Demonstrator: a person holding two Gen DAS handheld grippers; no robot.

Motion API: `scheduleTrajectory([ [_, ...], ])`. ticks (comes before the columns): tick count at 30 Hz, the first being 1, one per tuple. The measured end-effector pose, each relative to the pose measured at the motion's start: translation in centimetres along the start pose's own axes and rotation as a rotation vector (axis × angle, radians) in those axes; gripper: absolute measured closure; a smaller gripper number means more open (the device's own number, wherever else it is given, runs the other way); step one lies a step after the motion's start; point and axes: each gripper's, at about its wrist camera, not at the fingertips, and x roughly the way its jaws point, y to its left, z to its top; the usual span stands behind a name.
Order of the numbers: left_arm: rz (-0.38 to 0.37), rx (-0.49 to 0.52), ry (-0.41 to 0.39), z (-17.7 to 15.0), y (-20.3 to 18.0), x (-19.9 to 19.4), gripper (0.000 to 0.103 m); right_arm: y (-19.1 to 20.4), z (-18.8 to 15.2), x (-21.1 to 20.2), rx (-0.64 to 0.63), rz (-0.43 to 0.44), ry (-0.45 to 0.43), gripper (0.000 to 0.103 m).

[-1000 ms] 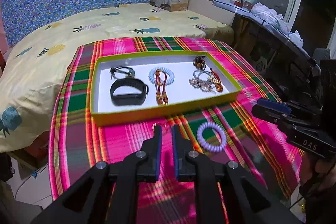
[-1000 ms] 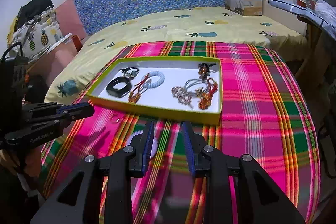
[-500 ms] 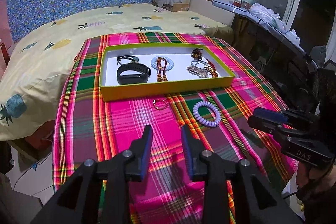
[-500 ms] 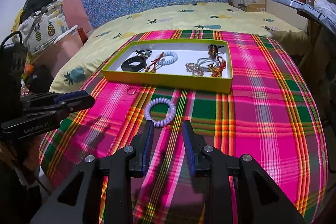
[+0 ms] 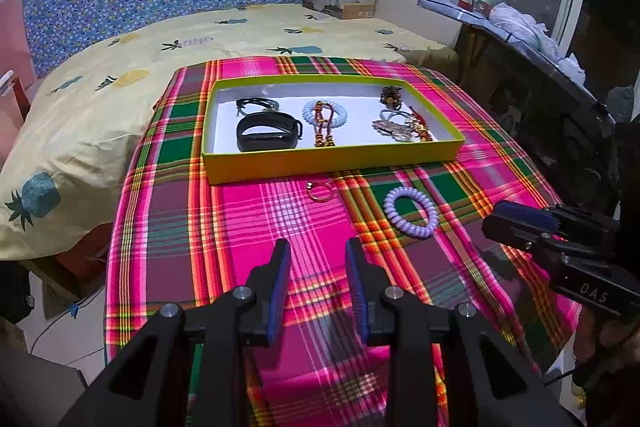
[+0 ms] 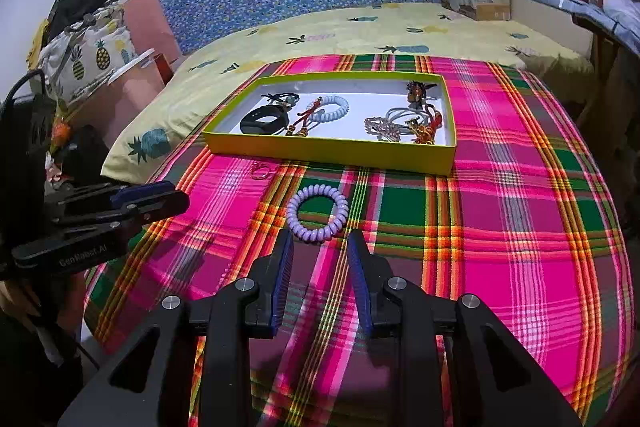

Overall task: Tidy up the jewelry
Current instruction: 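Move left tool to the gold ring while right tool grasps the lavender coiled bracelet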

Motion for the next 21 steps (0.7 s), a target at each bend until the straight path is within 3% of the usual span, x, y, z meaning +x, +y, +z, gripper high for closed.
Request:
scheduleTrajectory([
  [21, -0.01, -0.018, 0.027, 0.9, 1.0, 2.4, 0.074, 0.0, 1.5, 4.9, -0.026, -0.02, 0.084, 0.077],
])
